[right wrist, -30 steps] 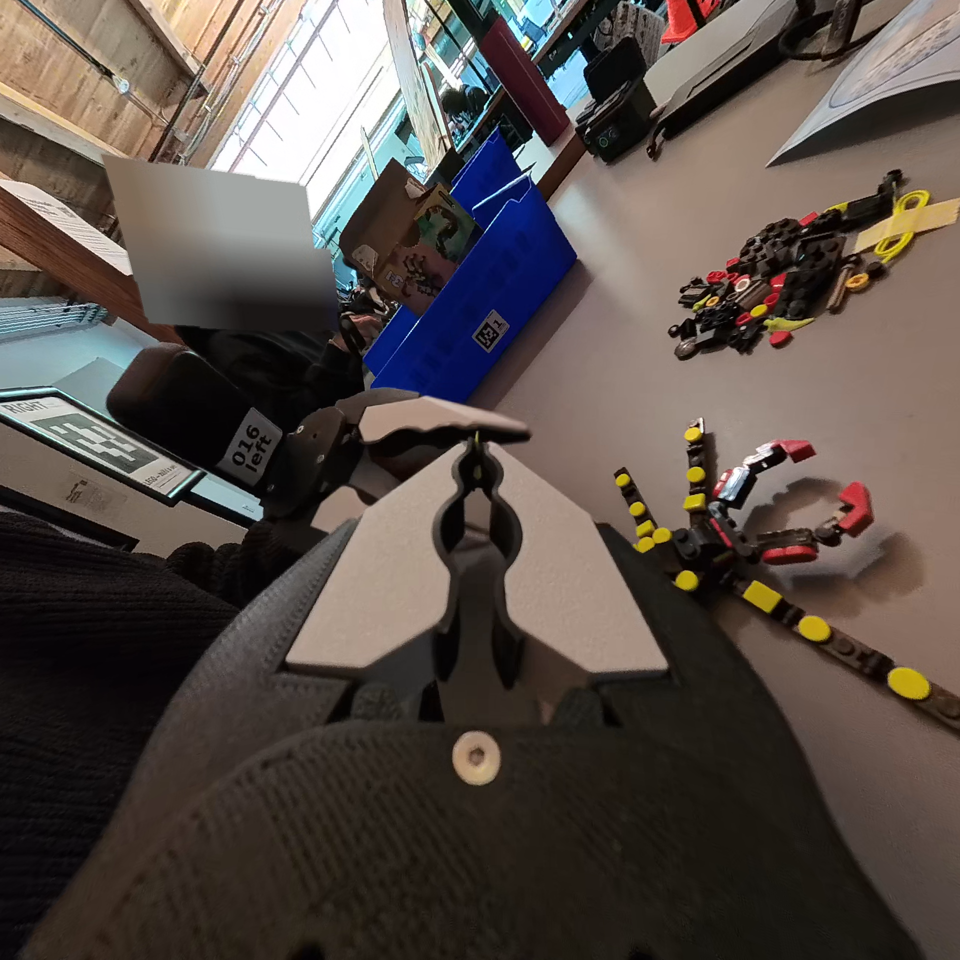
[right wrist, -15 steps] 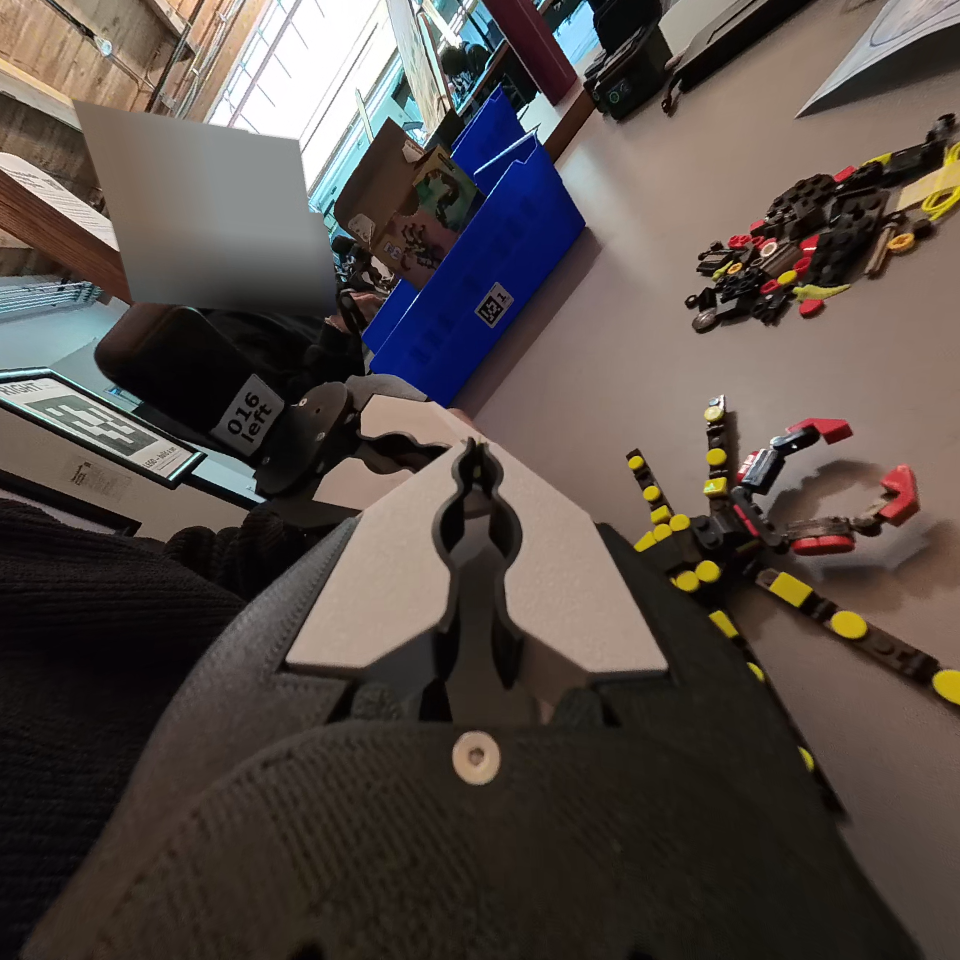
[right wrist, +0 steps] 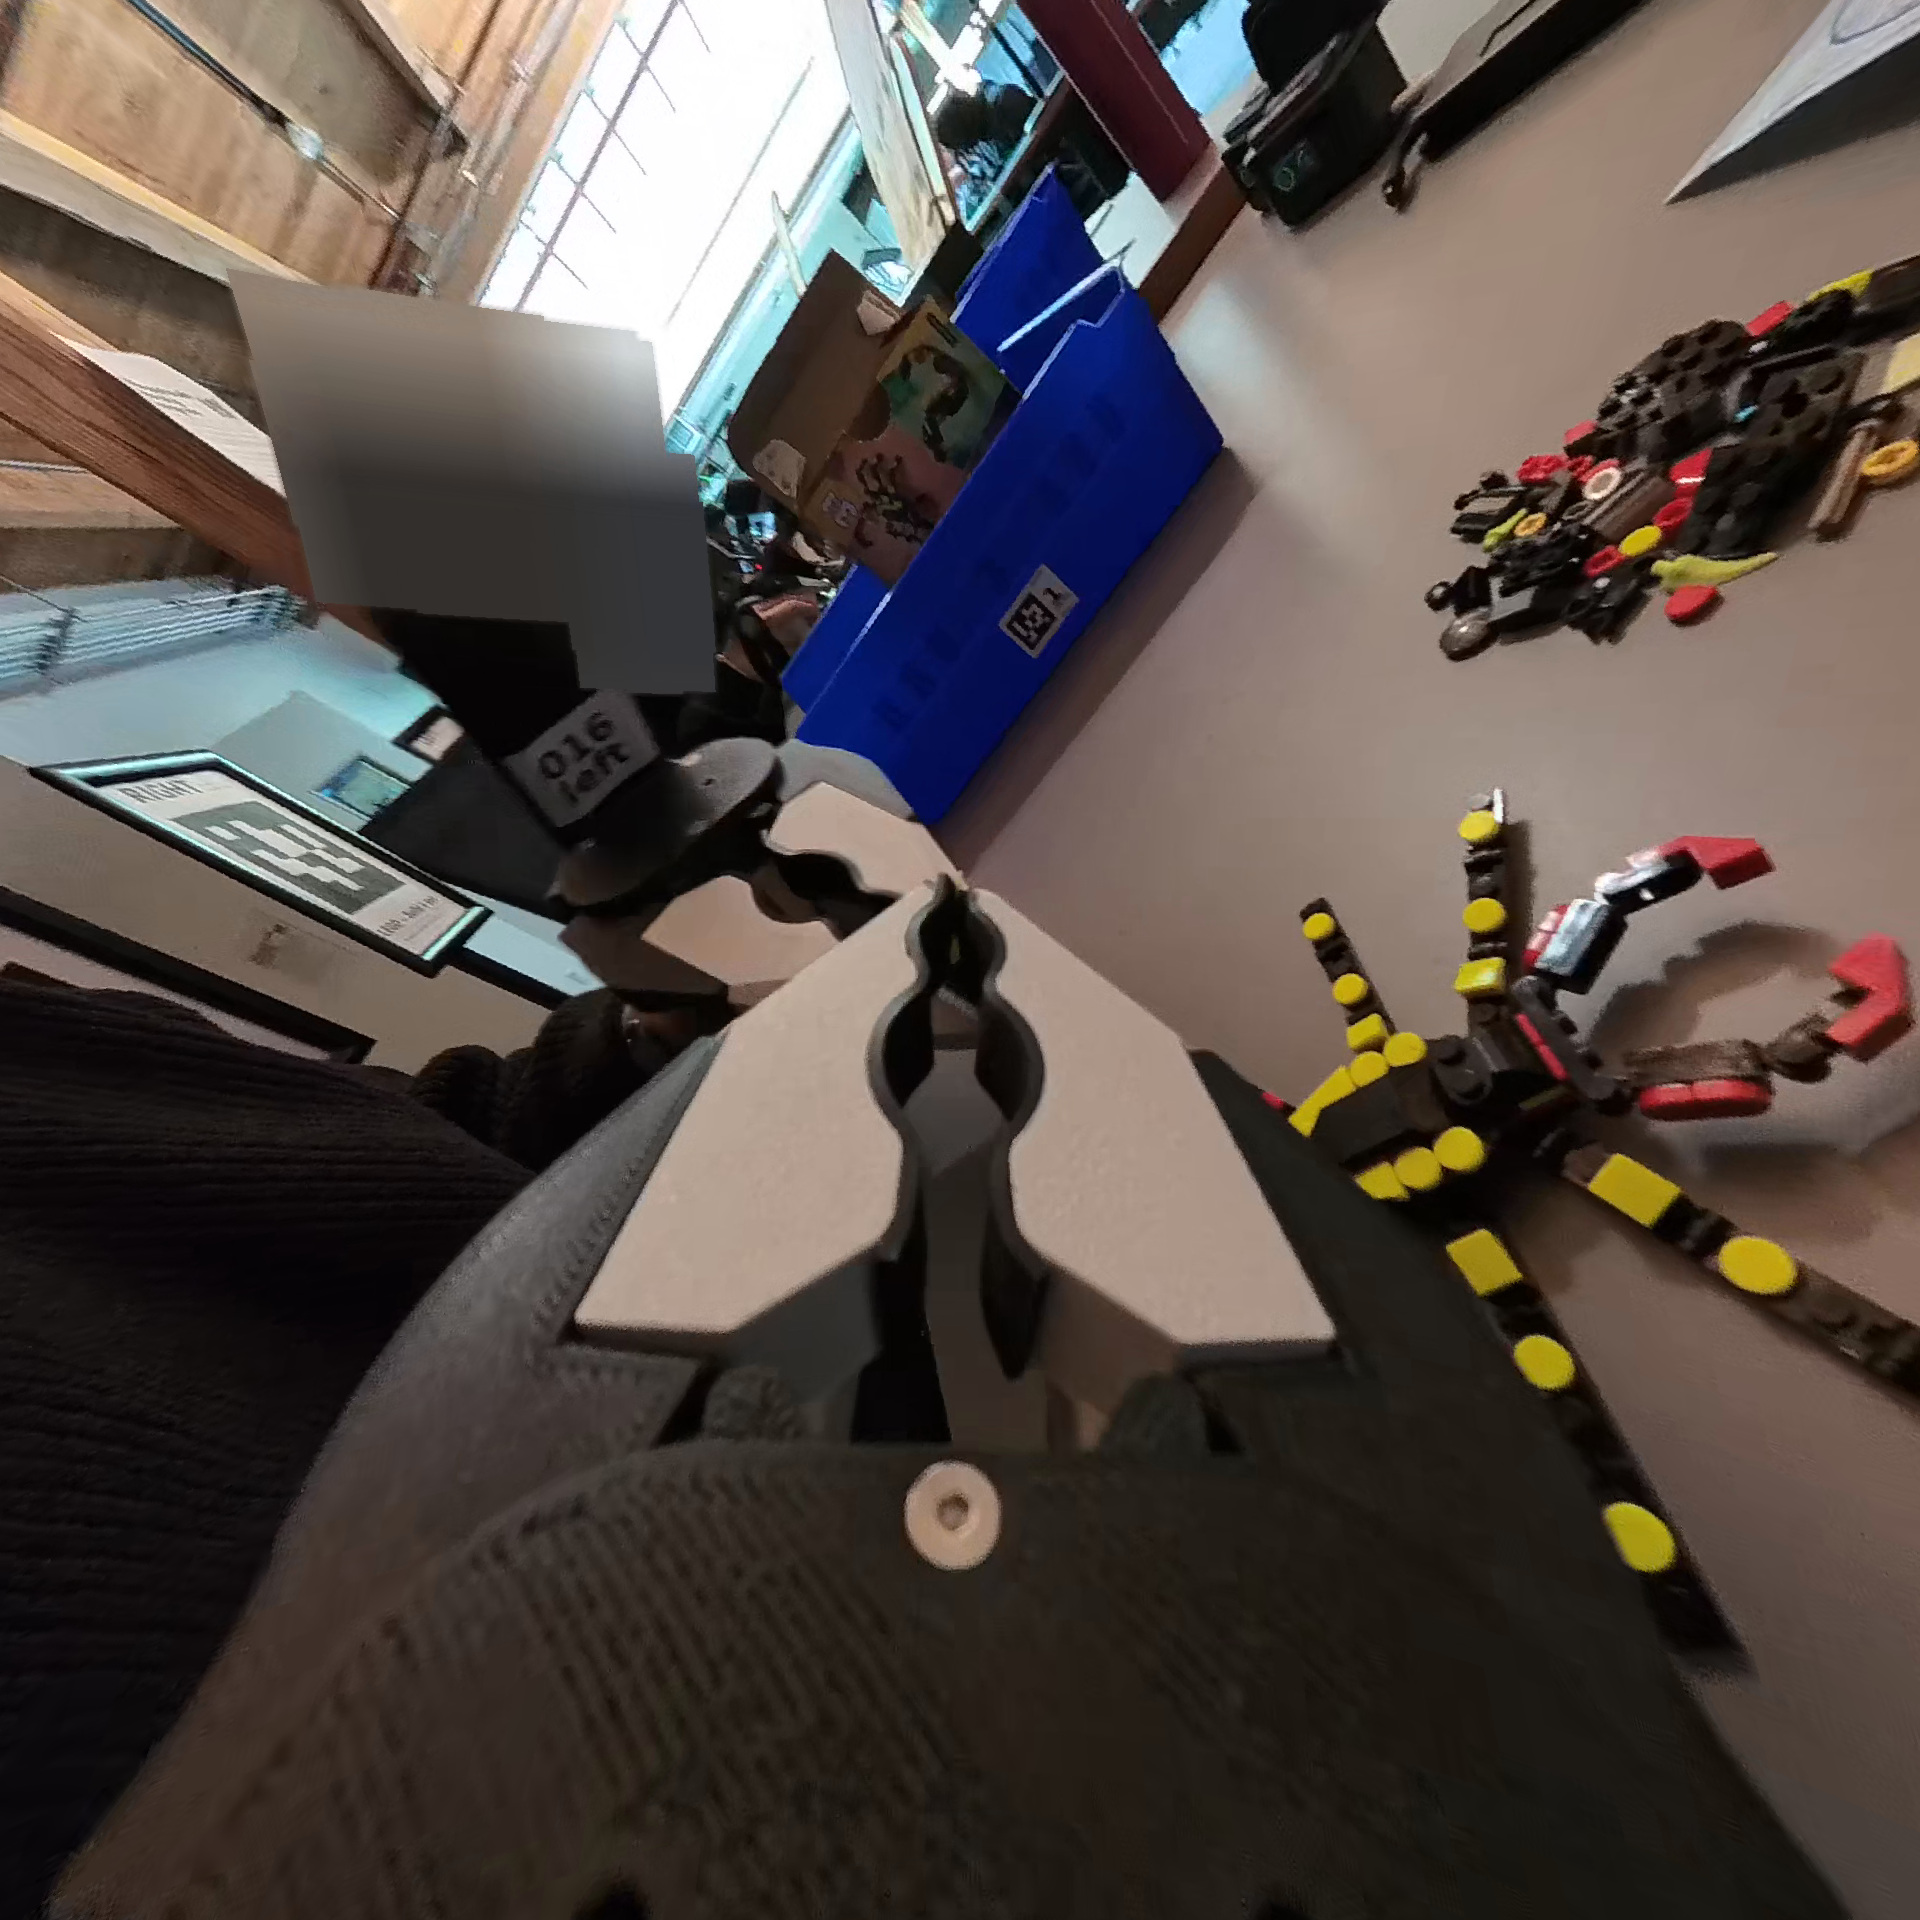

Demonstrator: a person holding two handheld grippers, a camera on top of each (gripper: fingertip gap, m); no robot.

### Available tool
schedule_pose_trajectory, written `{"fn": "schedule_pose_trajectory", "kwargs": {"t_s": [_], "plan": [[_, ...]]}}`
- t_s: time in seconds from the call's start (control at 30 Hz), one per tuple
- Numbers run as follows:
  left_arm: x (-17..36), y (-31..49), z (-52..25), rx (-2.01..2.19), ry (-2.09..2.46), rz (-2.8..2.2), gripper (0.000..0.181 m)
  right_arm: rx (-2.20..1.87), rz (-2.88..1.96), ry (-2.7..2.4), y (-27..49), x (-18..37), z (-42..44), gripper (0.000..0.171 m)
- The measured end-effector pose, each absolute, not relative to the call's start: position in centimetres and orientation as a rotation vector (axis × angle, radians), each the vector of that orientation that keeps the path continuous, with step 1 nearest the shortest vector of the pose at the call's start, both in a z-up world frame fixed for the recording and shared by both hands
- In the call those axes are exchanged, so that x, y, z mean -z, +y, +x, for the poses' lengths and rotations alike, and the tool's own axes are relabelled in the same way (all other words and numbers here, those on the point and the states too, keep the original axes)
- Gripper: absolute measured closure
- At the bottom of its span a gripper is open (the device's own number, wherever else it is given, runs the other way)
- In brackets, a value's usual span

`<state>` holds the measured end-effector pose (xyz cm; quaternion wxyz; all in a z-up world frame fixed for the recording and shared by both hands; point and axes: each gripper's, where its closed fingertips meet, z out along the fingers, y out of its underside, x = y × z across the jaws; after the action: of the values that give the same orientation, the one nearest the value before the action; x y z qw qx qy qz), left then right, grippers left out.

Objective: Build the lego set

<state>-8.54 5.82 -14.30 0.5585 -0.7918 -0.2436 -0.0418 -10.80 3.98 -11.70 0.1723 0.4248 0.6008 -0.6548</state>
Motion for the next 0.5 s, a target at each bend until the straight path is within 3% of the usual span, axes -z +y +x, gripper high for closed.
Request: {"fn": "schedule_pose_trajectory", "kwargs": {"t_s": [0.03,0.17,0.5], "plan": [[14.6,6.1,-7.4,0.191,-0.553,-1.879,0.180,1.919,1.237,1.637,5.1,10.8,-11.8,0.171],[13.7,6.4,-7.9,0.069,-0.533,-1.864,0.180,1.970,1.361,1.632,9.5,10.9,-14.0,0.171],[14.3,5.1,-10.4,-0.137,-0.496,-1.850,0.180,1.971,1.294,1.860,8.1,11.4,-13.8,0.171]]}}
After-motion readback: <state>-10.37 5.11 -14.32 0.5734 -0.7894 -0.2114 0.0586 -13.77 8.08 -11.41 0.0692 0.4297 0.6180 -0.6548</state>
